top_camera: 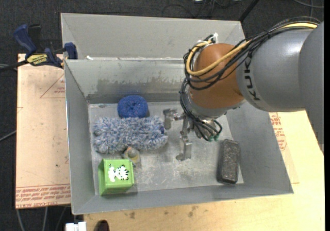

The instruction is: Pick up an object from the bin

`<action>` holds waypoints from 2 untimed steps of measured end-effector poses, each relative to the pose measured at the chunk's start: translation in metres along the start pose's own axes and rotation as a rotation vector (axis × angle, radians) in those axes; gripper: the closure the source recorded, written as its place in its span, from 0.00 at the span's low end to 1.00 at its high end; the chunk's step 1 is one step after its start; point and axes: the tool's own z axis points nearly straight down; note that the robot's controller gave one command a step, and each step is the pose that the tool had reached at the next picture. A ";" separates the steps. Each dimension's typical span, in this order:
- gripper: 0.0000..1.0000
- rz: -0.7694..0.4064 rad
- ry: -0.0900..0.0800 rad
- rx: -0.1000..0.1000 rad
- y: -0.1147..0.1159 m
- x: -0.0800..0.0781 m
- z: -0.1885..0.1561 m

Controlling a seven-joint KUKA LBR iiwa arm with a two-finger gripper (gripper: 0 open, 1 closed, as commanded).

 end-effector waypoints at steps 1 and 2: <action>0.00 -0.017 0.006 -0.002 0.017 0.009 0.010; 0.00 -0.132 -0.004 0.002 0.040 -0.040 0.032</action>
Offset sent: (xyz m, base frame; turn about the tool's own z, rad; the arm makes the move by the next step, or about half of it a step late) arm 0.0509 0.0690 -0.0493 -0.1912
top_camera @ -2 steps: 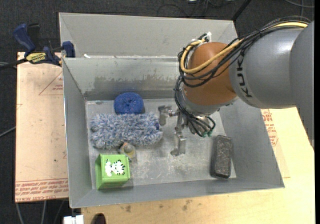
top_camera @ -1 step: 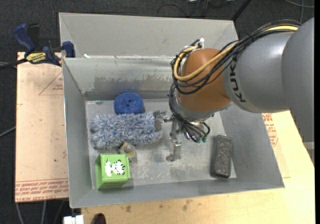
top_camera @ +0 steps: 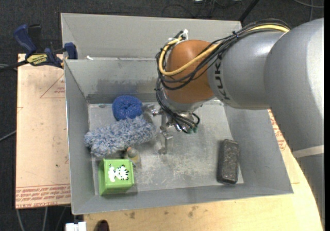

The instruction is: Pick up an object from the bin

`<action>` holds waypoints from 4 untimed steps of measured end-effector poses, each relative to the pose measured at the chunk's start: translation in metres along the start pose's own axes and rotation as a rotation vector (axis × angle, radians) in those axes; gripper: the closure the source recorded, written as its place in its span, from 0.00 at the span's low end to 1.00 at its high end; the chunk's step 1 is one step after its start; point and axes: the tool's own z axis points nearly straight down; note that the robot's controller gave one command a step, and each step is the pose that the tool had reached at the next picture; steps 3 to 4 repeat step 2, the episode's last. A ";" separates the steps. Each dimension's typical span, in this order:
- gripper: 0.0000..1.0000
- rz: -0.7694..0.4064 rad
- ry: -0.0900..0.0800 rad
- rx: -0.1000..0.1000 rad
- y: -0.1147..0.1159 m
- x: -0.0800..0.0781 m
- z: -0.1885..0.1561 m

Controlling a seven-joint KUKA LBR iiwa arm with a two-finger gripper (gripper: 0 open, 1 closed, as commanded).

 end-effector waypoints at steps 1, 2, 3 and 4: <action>0.00 -0.016 0.000 -0.001 0.033 -0.008 0.012; 0.00 -0.052 0.008 -0.005 0.045 -0.024 0.009; 0.00 -0.052 0.008 -0.005 0.045 -0.024 0.009; 0.00 -0.052 0.008 -0.005 0.045 -0.024 0.009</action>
Offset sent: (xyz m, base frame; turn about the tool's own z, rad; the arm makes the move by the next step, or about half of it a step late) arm 0.0585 0.0684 0.0056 -0.3878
